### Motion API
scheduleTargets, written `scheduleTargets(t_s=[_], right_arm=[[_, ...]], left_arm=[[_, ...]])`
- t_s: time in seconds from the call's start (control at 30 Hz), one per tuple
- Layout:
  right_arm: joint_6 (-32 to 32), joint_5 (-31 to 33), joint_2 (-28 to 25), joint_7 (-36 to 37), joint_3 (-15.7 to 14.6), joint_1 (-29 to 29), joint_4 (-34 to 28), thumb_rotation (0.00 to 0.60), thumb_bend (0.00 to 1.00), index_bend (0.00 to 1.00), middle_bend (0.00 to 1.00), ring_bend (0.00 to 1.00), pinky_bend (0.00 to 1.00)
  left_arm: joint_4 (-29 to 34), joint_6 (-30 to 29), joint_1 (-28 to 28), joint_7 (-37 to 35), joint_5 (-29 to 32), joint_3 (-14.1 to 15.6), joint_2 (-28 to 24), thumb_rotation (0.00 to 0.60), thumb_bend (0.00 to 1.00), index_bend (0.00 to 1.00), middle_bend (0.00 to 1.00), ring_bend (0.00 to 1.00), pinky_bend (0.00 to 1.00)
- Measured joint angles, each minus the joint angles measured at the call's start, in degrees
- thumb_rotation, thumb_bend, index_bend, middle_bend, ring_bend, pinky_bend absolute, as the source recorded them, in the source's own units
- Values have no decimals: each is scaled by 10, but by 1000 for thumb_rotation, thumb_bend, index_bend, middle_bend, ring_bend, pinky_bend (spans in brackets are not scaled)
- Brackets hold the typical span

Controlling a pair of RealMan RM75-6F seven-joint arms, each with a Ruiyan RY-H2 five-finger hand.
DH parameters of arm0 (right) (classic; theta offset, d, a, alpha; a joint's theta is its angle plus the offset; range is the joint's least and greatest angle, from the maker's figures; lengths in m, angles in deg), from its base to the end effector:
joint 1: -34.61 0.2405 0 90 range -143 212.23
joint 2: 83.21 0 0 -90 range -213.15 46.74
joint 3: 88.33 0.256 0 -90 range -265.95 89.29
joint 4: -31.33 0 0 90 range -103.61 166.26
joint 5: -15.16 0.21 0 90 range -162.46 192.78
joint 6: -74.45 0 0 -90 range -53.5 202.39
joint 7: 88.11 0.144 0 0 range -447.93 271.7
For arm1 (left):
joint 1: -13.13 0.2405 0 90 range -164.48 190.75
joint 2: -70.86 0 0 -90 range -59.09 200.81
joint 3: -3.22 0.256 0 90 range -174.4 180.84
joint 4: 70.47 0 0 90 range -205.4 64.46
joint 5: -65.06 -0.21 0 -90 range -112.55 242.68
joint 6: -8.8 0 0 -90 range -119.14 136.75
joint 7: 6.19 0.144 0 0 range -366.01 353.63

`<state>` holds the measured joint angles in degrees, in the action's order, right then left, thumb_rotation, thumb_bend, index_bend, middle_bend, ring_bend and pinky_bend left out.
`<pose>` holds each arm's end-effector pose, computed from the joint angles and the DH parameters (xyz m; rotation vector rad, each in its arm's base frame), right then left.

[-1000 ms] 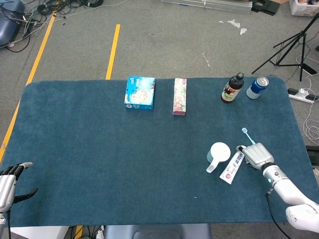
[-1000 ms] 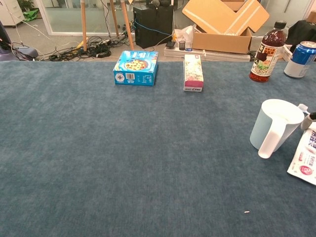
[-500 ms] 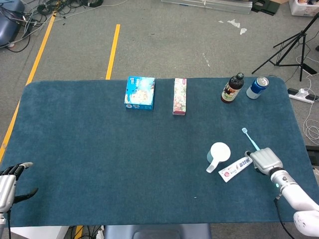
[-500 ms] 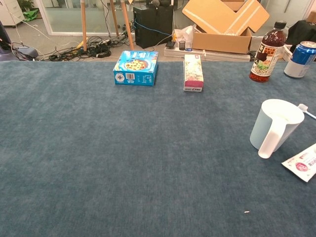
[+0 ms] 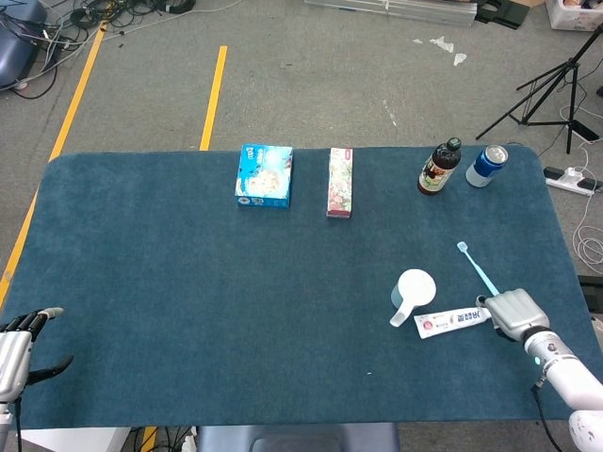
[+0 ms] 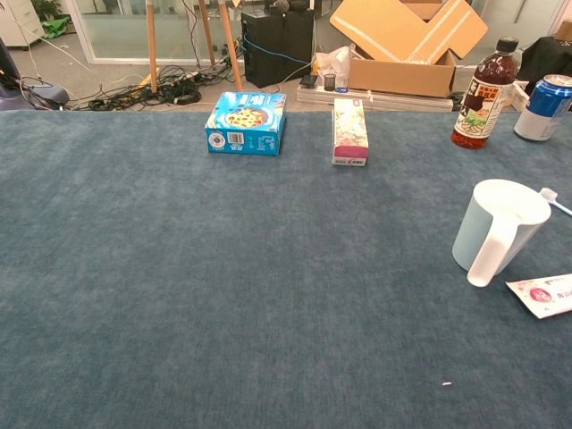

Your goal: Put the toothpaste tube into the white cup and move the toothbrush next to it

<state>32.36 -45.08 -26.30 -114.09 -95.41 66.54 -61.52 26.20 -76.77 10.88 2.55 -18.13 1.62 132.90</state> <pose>-0.3331 -0.2592 0.1240 1.9118 -0.9357 0.0574 -0.3143 0.1612 0.1643 -1.3699 -0.8769 -0.7521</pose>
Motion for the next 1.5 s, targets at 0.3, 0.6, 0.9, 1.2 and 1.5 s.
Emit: scheduleTargets(t_s=[0.3,0.6,0.9,1.2,1.5], right_arm=[[-58,-72,-9,48,4,-31,6,600,828,269,516,638,807],[-86,-130,11,101,7,-54,52,600,539,269,130,114,301],[-95,-161,49,121,12,-64,103,600,446,269,0,0,83],[-96,-182,76,126,11,-71,139,600,365,269,0,0,69],[-96,-203,94,140,8,-76,163,600,274,269,0,0,58]], left_arm=[[0,1,0,0,0,0,0,600,98,276,341,349,451],[-1,1,-1,1,0,0,0,600,98,276,341,349,451],[0,2,-1,-2,1,0,-1,600,98,276,341,349,451],[0,2,0,-3,1,0,-1,600,97,276,341,349,451],[0,2,0,-2,1,1,-1,600,98,276,341,349,451]])
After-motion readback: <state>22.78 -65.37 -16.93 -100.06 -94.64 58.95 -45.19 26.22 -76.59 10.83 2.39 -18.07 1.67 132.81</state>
